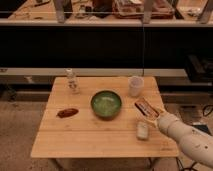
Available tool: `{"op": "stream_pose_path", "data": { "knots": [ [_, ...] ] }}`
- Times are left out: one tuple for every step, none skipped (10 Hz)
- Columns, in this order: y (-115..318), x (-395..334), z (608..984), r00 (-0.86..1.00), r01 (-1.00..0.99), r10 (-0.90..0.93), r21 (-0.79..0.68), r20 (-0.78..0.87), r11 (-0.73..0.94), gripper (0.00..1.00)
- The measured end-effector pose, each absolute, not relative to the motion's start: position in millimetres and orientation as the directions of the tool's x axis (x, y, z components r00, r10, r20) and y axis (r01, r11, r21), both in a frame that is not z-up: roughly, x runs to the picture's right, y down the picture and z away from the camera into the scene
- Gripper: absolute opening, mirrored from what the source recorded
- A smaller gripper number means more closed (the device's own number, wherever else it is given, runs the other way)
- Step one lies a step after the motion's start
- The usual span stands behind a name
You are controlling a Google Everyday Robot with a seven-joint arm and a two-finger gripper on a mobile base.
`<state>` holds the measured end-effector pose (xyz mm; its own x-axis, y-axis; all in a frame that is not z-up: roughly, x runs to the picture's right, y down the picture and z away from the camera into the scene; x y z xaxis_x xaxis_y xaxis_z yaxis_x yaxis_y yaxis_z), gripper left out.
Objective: Place the eraser in the ceramic cup
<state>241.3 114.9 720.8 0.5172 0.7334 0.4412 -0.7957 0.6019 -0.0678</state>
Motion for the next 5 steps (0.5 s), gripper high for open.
{"op": "stream_pose_path", "data": {
  "knots": [
    [109,239,725,0.494,-0.809,0.742,-0.074,0.454,0.584,0.0],
    [101,239,729,0.47,-0.823,0.75,-0.077,0.466,0.563,0.0],
    [92,237,733,0.461,-0.826,0.75,-0.08,0.474,0.558,0.0],
    [83,234,741,0.458,-0.826,0.75,-0.085,0.476,0.558,0.0],
    [71,229,754,0.462,-0.82,0.75,-0.094,0.473,0.565,0.0]
  ]
}}
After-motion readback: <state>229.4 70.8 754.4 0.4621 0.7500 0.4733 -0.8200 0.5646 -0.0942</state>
